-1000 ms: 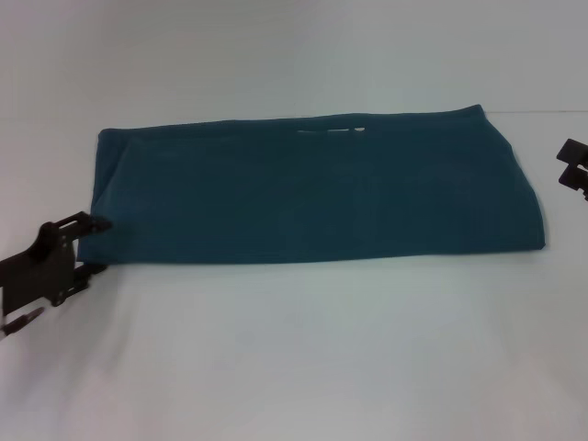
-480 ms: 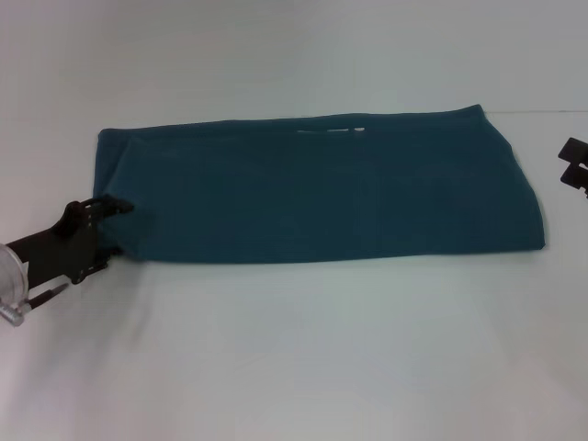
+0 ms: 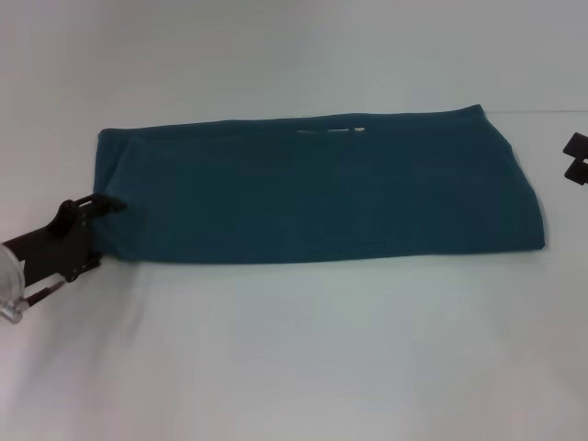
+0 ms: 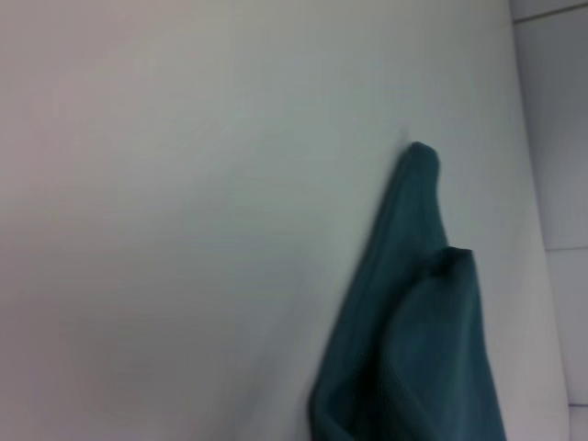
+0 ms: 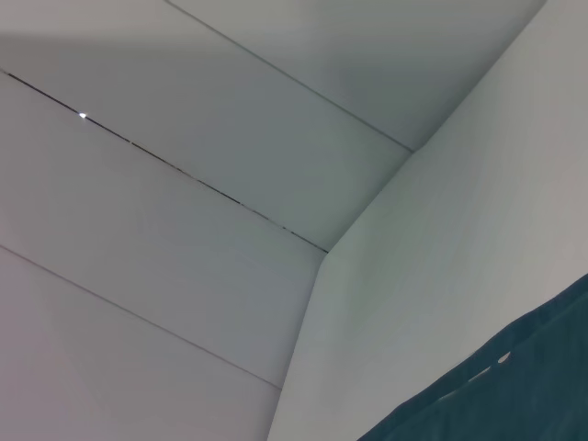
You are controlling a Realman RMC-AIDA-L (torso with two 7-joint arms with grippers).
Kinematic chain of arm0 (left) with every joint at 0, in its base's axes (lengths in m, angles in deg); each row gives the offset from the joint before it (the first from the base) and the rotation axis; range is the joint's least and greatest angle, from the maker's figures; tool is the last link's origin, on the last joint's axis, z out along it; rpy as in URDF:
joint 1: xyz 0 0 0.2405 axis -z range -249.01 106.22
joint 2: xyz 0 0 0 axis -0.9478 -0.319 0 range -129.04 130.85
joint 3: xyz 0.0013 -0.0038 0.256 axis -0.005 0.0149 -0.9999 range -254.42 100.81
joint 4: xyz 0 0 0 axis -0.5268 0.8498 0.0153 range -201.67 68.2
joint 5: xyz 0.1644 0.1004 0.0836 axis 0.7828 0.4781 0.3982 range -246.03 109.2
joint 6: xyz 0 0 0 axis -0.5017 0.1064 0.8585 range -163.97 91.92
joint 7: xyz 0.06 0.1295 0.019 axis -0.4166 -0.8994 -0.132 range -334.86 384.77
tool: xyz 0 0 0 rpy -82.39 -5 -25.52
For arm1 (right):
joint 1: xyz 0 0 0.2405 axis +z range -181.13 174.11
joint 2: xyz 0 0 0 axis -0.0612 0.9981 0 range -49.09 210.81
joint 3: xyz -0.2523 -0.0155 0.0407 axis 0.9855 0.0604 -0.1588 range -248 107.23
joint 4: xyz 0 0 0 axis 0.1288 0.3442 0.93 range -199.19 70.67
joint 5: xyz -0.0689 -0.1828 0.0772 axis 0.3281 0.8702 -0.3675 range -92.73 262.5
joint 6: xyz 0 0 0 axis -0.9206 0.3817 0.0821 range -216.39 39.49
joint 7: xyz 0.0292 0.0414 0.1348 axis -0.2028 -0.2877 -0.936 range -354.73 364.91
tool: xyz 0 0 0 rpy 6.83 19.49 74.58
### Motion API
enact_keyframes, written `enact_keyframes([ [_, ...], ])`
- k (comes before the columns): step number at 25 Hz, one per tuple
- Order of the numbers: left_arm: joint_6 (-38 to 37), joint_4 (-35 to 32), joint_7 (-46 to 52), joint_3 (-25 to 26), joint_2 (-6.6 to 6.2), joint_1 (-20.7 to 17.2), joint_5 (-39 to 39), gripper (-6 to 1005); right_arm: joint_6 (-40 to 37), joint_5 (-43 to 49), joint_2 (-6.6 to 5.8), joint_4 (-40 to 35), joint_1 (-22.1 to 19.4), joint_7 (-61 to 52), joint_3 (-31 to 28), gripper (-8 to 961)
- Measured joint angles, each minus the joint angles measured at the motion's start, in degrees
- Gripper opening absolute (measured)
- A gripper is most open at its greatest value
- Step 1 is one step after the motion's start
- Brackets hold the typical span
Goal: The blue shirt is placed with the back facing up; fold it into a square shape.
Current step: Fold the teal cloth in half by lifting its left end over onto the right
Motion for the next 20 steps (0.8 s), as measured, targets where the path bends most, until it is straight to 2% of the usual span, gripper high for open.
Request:
enact_keyframes([
  [10,-0.15,-0.05,-0.52,-0.11,0.09,0.85,0.38,669,-0.21,-0.04,-0.15,0.56,-0.21,0.00,-0.47,689],
  [20,-0.57,-0.15,-1.01,-0.19,0.09,0.45,0.46,474,-0.40,-0.18,-0.18,0.62,-0.64,0.00,-1.32,687],
])
